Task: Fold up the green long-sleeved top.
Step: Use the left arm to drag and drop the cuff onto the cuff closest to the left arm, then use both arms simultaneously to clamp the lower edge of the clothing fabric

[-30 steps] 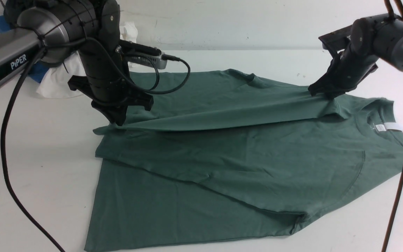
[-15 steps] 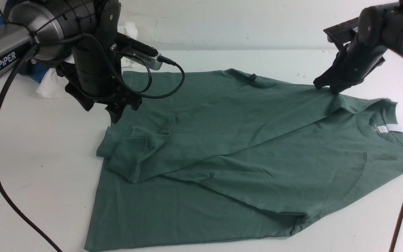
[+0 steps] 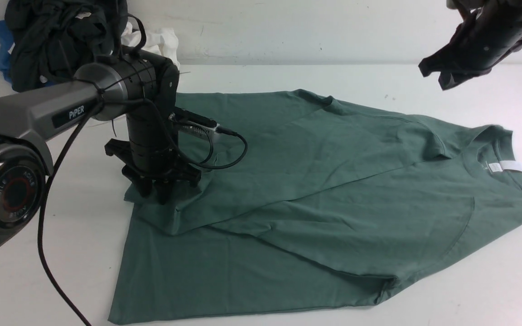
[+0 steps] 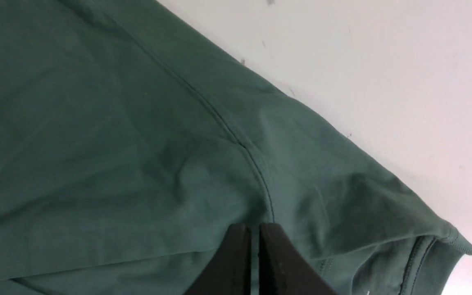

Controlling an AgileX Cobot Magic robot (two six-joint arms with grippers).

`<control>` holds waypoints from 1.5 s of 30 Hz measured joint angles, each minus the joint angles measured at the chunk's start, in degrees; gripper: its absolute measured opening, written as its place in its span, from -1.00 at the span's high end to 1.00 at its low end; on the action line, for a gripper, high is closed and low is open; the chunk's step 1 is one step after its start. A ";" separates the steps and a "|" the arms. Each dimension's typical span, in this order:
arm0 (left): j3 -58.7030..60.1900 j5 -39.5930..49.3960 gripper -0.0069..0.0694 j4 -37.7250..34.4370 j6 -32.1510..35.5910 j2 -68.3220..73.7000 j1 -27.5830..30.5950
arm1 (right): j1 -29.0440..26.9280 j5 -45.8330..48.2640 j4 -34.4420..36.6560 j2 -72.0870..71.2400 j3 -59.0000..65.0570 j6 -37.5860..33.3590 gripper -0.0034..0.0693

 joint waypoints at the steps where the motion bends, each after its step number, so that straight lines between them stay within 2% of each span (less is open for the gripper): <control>1: 0.00 -0.13 0.45 -0.06 0.00 0.00 -0.05 | 0.00 0.14 0.82 -0.86 0.00 -0.44 0.82; 2: 0.00 -0.13 0.50 -0.14 0.00 0.00 -0.04 | 0.00 0.27 1.16 -1.19 0.00 -0.54 0.82; 3: 0.00 -0.36 0.63 -0.17 0.00 -0.16 -0.04 | 0.00 0.42 2.07 -2.29 0.00 -1.18 0.82; 6: 0.11 -0.49 0.77 0.11 0.00 -1.60 -0.04 | 0.00 1.43 3.35 -5.31 0.00 -1.82 0.82; 14: 0.07 -0.32 0.78 0.54 -0.63 -7.93 1.14 | 0.00 3.12 3.93 -12.15 0.00 -2.17 0.82; 24: 0.13 2.68 0.77 1.22 -4.40 -4.83 3.89 | 0.00 3.52 4.77 -13.72 0.00 -2.24 0.82; 26: 0.13 2.68 0.75 1.59 -4.99 -4.71 3.89 | 0.00 3.53 5.00 -13.72 0.00 -2.29 0.82; 31: 0.17 2.68 0.51 5.29 -5.55 -5.82 3.89 | 0.00 4.69 7.41 -13.84 0.00 -4.52 0.82; 33: 0.25 2.74 0.38 6.25 -5.55 -7.68 3.89 | 0.00 5.25 8.61 -13.92 0.00 -5.98 0.82; 34: 0.25 2.74 0.25 7.10 -5.55 -10.36 3.89 | 0.00 5.40 10.20 -14.12 0.00 -7.31 0.82; 37: 0.71 2.85 0.09 7.06 -5.31 -15.21 3.84 | 0.00 5.58 12.58 -14.29 0.00 -9.16 0.82; 43: 13.72 2.85 0.00 -1.74 1.08 -24.01 2.22 | 0.00 5.65 17.26 -14.67 0.99 -12.64 0.82; 44: 21.63 2.79 0.00 -4.06 3.37 -25.69 0.01 | 0.00 5.65 18.73 -14.71 2.30 -14.67 0.82; 45: 22.53 2.73 0.00 -4.18 3.63 -26.02 -0.67 | 0.00 5.65 19.12 -14.71 2.69 -15.22 0.82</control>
